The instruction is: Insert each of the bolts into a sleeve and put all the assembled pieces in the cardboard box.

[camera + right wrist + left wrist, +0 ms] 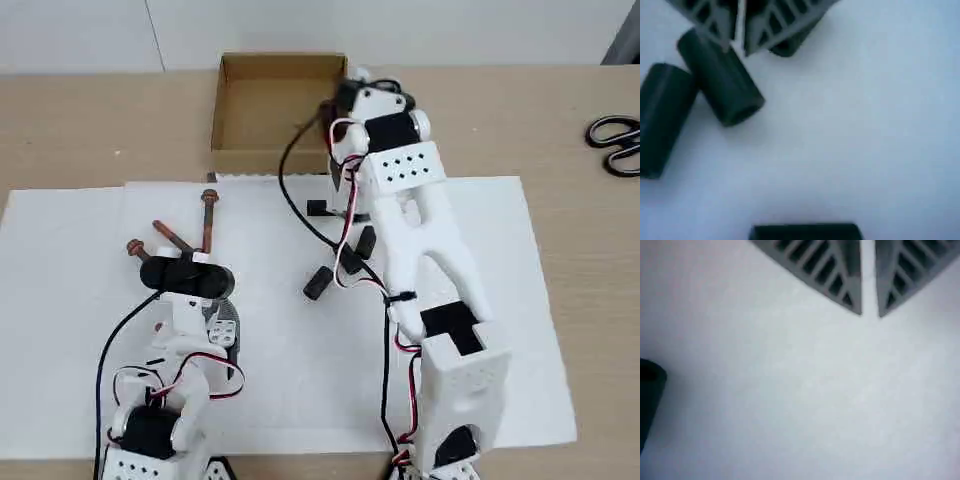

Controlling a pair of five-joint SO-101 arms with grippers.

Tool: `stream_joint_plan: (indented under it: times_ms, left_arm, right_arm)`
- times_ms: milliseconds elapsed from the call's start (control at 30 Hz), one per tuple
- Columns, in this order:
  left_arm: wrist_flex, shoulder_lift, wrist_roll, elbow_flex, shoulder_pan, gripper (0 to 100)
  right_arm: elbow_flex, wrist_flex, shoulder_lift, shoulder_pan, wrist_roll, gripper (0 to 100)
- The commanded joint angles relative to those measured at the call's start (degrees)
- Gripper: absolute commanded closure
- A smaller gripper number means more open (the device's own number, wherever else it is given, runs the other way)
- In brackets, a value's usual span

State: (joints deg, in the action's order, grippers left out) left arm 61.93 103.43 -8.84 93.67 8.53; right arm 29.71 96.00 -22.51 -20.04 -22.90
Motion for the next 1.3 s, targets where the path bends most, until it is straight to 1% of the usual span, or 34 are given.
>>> stream_joint_plan:
  times_ms: [0, 67, 233, 433, 900, 1267]
  left_arm:
    - [-1.76, 0.62, 0.09, -0.22, -0.26, 99]
    - [-1.76, 0.62, 0.09, -0.22, -0.26, 99]
    - [-1.76, 0.62, 0.09, -0.22, -0.26, 99]
    - [-1.76, 0.62, 0.09, -0.22, -0.26, 99]
    - [-1.76, 0.62, 0.09, -0.22, -0.26, 99]
    - [-1.76, 0.62, 0.09, -0.22, -0.26, 99]
  right_arm:
    - [-0.79, -0.48, 2.95, -0.31, -0.79, 98.9]
    - [-0.79, -0.40, 1.71, 0.13, -0.79, 97.9]
    - [-0.79, -0.48, -1.45, 1.63, -0.79, 88.0]
    - [-0.79, -0.57, -4.97, 1.80, -0.79, 90.4]
    - [-0.53, -4.26, -10.24, 1.89, -0.79, 90.1]
    - [-0.44, -4.70, -11.21, 2.33, -0.79, 90.0]
